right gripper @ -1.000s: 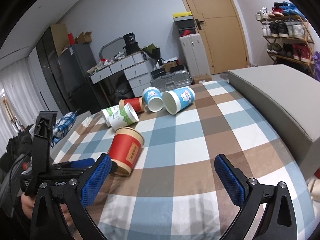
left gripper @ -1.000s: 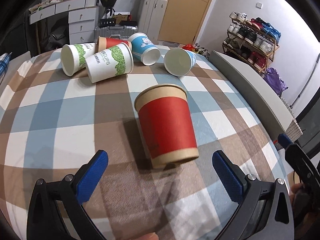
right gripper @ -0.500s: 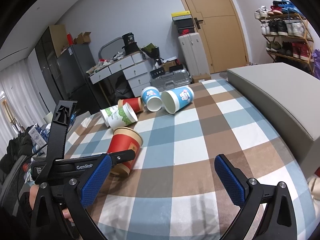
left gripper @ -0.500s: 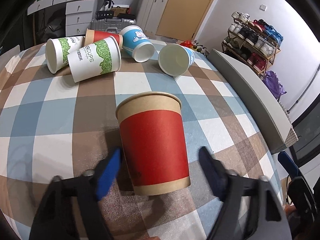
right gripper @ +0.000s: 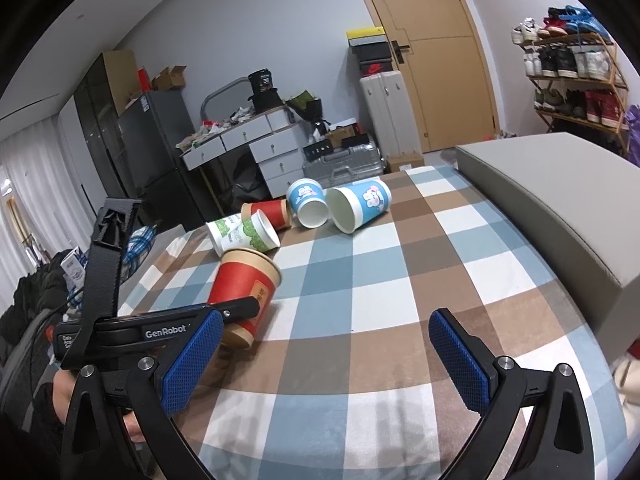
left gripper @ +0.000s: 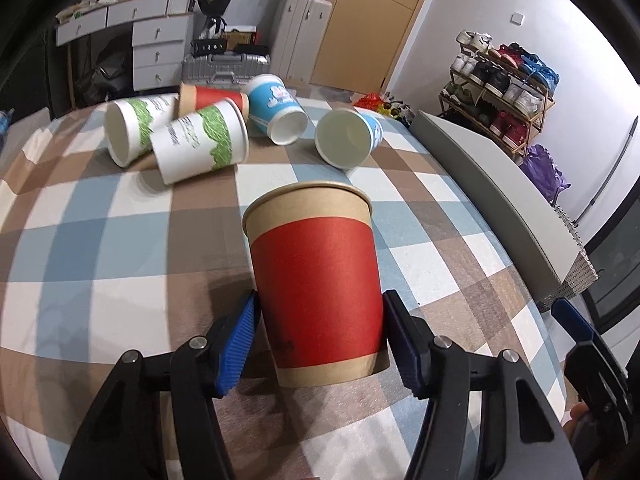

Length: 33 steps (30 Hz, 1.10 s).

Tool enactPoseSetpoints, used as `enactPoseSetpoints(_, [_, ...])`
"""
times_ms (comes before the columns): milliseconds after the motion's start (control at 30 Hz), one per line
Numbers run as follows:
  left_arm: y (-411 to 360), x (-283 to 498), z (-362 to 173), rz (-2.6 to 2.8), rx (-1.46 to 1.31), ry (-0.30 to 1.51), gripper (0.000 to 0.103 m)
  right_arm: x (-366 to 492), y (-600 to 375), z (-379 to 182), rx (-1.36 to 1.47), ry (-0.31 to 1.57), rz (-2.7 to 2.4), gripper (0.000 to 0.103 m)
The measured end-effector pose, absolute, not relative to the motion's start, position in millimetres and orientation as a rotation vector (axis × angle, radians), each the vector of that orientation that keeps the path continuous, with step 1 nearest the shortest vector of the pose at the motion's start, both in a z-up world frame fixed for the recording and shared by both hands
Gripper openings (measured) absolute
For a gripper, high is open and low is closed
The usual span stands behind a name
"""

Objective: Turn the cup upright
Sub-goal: 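Close the left gripper around the red cup's body and lift it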

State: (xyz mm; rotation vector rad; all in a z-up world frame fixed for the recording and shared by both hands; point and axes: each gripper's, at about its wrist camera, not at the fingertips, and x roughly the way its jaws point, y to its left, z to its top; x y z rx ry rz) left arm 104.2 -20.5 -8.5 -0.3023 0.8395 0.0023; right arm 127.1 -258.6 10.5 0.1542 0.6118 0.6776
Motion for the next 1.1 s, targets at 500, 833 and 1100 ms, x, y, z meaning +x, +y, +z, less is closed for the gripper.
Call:
enactPoseSetpoints(500, [-19.9,51.6,12.0,0.037,-0.246,0.754,0.057,99.3,-238.2,27.0,0.084,0.565,0.734,0.103])
enactPoseSetpoints(833, [-13.8,9.1,4.8,0.041,-0.231,0.722,0.057,64.4,-239.7,39.6,0.053,0.518,0.769,0.103])
enactPoseSetpoints(1100, [-15.8,-5.2,-3.2,0.042,-0.233,0.719,0.057,46.7,-235.0,35.8,0.013,0.530,0.795,0.103])
